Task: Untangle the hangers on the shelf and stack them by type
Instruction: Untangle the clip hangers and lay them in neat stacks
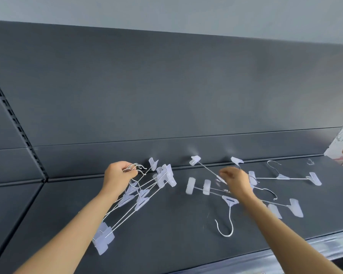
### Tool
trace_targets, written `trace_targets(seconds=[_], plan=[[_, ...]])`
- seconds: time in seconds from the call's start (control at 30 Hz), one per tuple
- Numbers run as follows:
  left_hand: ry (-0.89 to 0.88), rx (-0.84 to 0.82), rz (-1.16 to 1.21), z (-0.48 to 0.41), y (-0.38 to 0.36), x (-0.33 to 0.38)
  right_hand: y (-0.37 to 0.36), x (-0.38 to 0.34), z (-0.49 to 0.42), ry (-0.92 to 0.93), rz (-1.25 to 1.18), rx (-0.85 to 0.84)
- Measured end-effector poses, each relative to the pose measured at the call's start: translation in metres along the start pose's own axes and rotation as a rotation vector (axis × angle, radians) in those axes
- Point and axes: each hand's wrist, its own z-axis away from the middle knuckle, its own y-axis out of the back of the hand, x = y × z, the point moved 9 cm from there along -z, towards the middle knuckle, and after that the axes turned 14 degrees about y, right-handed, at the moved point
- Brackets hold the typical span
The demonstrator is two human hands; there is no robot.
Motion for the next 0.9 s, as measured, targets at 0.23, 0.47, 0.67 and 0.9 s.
trace_targets(seconds=[0.23, 0.47, 0.67, 0.9], plan=[[-0.013, -0.016, -0.001, 0.002, -0.002, 0.000, 0.002, 0.003, -0.010, -0.123, -0.008, -0.113], [0.001, -0.041, 0.012, 0.002, -0.006, -0.003, -0.032, 0.023, 0.024, -0.192, 0.230, -0.271], [-0.016, -0.043, 0.015, 0.004, -0.009, -0.002, -0.022, 0.043, 0.050, -0.035, 0.525, -0.393], [-0.035, -0.101, -0.005, 0.011, -0.038, 0.008, -0.023, 0.043, 0.063, 0.064, 0.447, -0.301]])
